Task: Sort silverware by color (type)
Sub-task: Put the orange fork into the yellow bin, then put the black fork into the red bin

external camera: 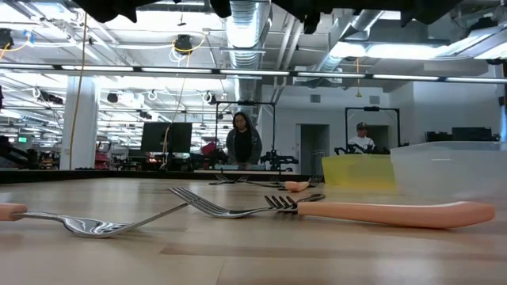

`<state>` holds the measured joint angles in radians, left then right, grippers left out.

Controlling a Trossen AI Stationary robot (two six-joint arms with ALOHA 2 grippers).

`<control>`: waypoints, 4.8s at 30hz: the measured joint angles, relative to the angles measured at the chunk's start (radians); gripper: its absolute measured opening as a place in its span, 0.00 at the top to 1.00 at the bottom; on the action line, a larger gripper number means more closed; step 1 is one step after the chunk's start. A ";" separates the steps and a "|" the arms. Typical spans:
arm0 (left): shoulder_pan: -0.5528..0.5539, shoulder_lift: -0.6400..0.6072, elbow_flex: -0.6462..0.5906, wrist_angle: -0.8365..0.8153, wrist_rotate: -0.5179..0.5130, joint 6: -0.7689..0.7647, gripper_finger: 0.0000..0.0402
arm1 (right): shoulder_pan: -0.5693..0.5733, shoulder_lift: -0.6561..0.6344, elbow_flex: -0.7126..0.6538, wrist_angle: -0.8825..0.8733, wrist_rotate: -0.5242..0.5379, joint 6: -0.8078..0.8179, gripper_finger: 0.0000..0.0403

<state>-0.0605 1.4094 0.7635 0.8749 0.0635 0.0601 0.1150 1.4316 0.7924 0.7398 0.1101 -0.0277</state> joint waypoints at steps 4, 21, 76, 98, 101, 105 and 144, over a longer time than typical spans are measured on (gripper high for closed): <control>0.000 0.000 0.000 -0.005 0.001 0.000 0.92 | 0.000 0.034 0.026 -0.015 0.001 0.001 0.49; 0.006 0.000 0.000 -0.050 -0.024 0.013 0.92 | 0.019 0.120 0.092 -0.039 0.082 -0.065 0.90; 0.007 -0.108 0.000 -0.481 -0.313 -0.125 0.40 | -0.954 -0.002 0.090 -1.338 0.145 -0.453 0.90; 0.007 -0.107 0.000 -0.507 -0.313 -0.151 0.40 | -1.003 0.114 0.090 -1.391 0.034 -0.556 0.79; 0.007 -0.107 0.000 -0.529 -0.313 -0.151 0.40 | -1.003 0.114 0.091 -1.391 0.019 -0.552 0.77; 0.007 -0.107 0.000 -0.546 -0.307 -0.152 0.40 | -1.003 0.094 0.091 -1.390 0.019 -0.549 0.69; 0.364 -0.098 0.000 -0.772 -0.366 -0.414 0.40 | -0.696 -0.702 0.091 -1.425 -0.033 -0.051 0.51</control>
<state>0.3032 1.3113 0.7639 0.1028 -0.3027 -0.3534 -0.5808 0.7296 0.8833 -0.6855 0.0769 -0.0785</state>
